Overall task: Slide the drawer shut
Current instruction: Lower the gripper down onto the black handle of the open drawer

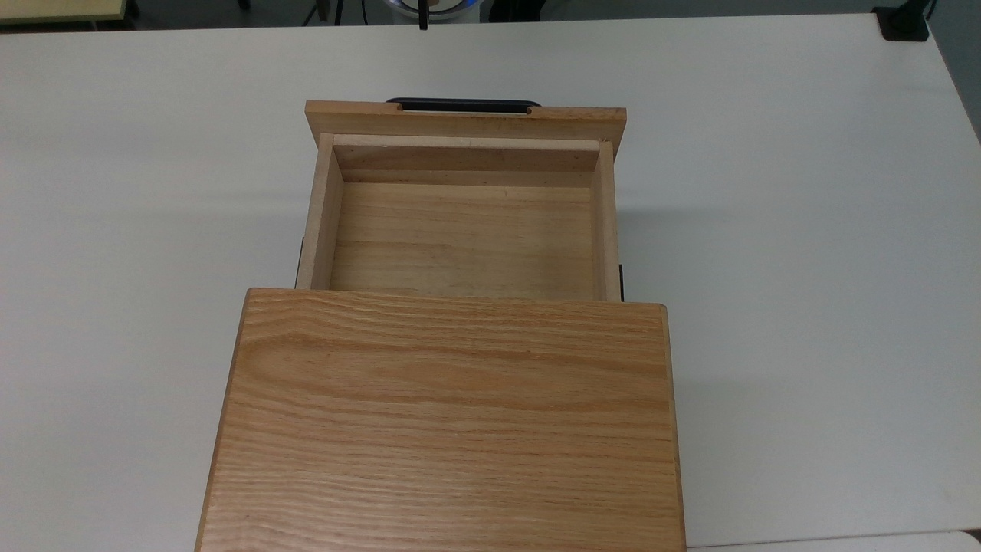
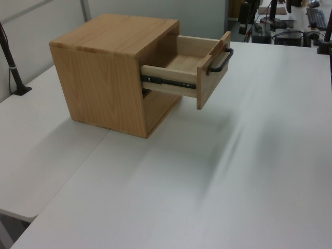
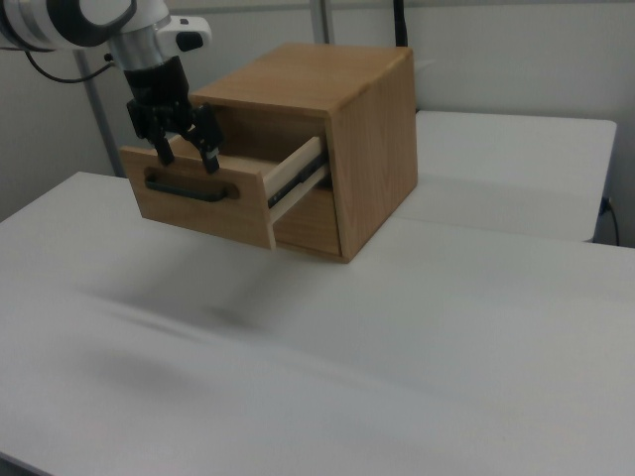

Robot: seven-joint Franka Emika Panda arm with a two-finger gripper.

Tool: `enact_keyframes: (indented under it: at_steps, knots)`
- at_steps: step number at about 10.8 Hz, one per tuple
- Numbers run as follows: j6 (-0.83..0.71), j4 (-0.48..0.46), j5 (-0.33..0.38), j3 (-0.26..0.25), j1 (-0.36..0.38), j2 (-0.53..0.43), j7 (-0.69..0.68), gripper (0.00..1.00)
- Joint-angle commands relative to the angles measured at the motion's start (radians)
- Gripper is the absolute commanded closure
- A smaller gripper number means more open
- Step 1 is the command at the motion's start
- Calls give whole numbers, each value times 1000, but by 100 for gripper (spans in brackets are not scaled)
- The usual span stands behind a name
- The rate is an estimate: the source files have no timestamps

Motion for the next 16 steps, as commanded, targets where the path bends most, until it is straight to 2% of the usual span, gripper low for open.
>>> enact_keyframes:
  at_steps: [1,7,10,12,14,16]
  knots:
    - [-19,-7,-6,-16,20,-9,-3,0]
    - [-24,-7,-4,-16,20,-9,-19,0]
    - [-28,-34,-4,-6,20,-4,-205,0]
    - [-35,-53,-7,36,16,-1,-214,0]
    - [-27,-76,-9,50,19,9,-195,26]
    - [-18,-93,-9,83,16,23,-104,62]
